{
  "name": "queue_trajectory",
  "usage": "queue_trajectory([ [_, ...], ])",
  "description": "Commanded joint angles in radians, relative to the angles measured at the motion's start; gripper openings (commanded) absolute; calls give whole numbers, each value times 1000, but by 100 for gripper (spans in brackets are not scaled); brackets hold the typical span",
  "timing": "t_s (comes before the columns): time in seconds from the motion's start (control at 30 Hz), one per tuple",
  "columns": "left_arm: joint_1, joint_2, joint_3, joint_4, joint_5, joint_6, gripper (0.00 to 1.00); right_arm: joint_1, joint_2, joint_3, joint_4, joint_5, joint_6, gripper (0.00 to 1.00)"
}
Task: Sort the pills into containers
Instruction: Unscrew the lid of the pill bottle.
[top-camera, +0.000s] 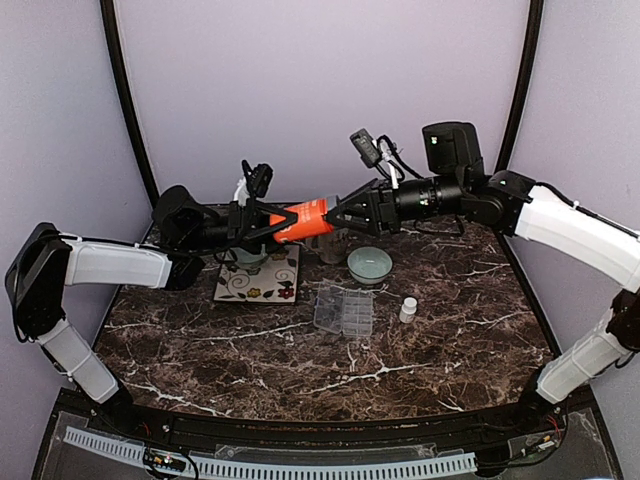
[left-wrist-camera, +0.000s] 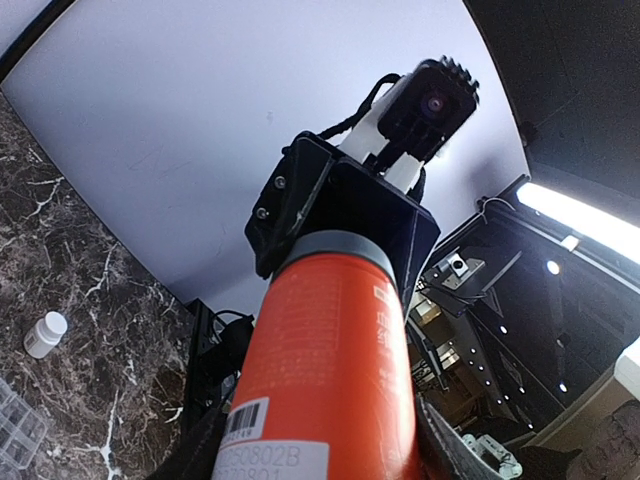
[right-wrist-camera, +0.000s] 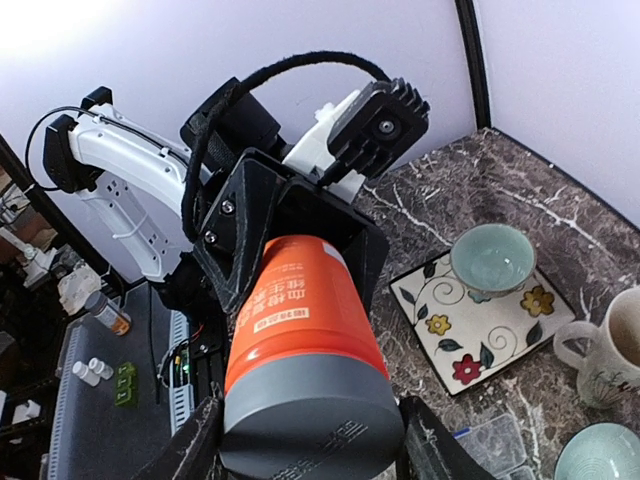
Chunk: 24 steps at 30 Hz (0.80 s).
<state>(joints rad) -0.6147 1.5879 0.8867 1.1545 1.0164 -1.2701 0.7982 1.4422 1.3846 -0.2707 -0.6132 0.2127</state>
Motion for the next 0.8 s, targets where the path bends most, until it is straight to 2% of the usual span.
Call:
queue_trajectory([
  [0.0, -7, -27, 52, 180, 5, -120, 17, 89, 3, 38, -82, 105, -195, 0],
  [0.13, -7, -28, 51, 208, 16, -167, 16, 128, -9, 12, -88, 219, -266, 0],
  [0.4, -7, -41, 49, 222, 48, -208, 12, 173, -49, -38, -68, 343, -364, 0],
  [0.47, -7, -44, 44, 227, 47, -211, 12, 175, -52, -38, -74, 354, -369, 3],
  [0.57, -7, -46, 31, 231, 43, -208, 11, 176, -58, -41, -76, 347, -358, 18],
  [0.67, -7, -51, 19, 228, 42, -202, 10, 177, -67, -44, -65, 334, -336, 43],
  [0.7, -7, -52, 16, 223, 44, -197, 9, 176, -70, -45, -60, 329, -328, 55],
  [0.77, -7, -58, 10, 208, 47, -183, 8, 176, -76, -49, -49, 326, -304, 69],
])
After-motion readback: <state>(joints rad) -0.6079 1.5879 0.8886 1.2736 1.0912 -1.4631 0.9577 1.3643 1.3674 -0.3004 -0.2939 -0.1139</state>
